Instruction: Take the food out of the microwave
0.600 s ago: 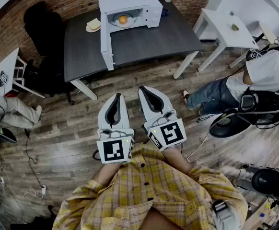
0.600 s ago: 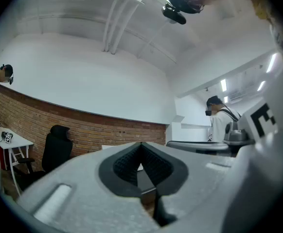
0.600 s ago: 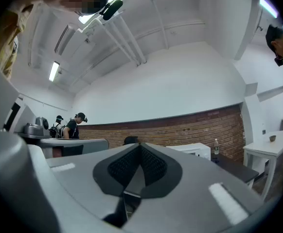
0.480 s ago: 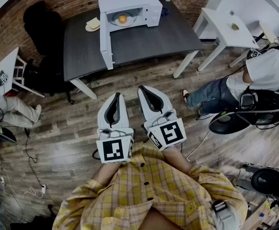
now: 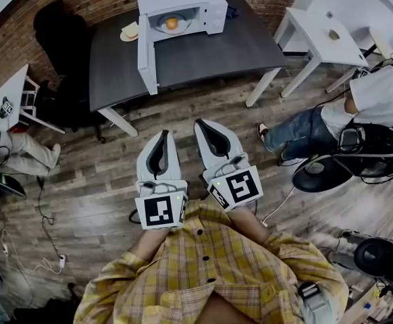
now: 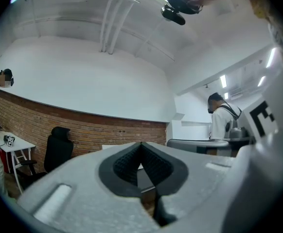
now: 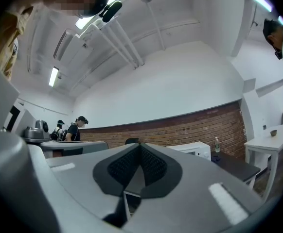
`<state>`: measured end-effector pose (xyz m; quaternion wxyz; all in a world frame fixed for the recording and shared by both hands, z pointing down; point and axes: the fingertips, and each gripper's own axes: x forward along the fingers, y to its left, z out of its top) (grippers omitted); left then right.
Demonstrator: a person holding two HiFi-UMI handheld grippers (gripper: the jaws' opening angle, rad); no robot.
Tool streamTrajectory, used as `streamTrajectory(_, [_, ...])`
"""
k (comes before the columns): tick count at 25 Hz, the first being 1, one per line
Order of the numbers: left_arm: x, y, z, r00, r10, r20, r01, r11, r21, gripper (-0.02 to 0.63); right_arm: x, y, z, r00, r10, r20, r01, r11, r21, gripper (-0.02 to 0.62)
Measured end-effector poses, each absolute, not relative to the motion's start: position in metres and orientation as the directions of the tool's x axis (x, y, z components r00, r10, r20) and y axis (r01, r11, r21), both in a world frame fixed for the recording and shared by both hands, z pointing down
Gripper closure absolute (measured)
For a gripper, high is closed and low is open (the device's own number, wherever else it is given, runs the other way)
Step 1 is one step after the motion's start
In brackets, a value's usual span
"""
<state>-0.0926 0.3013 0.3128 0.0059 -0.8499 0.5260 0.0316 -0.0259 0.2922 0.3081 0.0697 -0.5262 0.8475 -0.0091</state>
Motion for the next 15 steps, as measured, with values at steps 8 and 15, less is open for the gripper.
streamTrajectory(8, [-0.061, 0.319, 0.317, 0.421, -0.904, -0.072, -0.906, -0.423, 0.008, 0.606, 0.008, 0.306, 0.313, -0.443, -0.888, -0.120, -0.888, 0.453, -0.080, 0.592])
streamTrajectory(15, [-0.047, 0.333, 0.326, 0.381, -0.923, -0.057, -0.924, -0.382, 0.021, 0.606, 0.030, 0.315, 0.319, -0.460, -0.880, -0.117, -0.876, 0.471, -0.100, 0.592])
